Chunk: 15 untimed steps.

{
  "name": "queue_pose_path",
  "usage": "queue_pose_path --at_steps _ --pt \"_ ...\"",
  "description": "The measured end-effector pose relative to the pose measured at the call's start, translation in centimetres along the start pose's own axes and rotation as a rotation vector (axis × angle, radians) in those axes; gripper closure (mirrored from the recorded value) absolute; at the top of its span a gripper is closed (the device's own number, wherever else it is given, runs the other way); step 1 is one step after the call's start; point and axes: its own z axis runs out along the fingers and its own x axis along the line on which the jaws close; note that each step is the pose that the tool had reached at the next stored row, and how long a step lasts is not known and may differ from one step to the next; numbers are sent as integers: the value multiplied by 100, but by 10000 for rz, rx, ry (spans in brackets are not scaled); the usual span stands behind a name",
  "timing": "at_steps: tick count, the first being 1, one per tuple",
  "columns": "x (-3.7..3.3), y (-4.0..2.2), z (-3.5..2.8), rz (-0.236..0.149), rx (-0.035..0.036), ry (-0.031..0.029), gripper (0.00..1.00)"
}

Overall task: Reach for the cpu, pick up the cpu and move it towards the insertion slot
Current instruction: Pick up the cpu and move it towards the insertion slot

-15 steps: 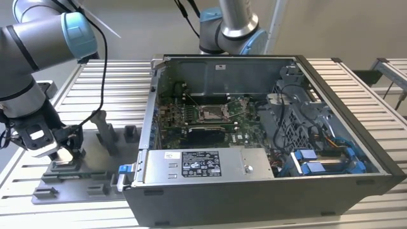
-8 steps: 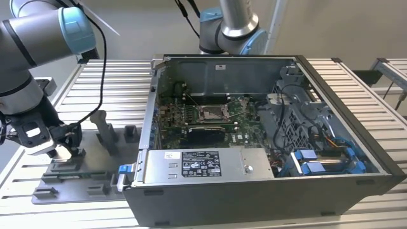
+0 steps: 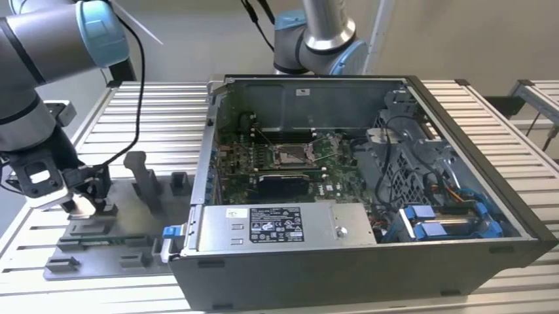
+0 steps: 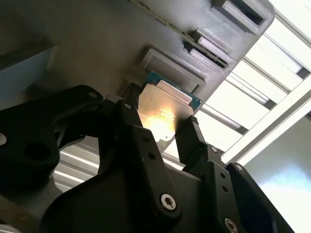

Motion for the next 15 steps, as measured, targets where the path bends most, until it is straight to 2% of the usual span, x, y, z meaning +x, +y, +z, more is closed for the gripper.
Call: queue_pose_path --at_steps 11,15 --pt "-1 10 -190 1 1 0 100" --pt "-1 12 -239 1 1 -1 100"
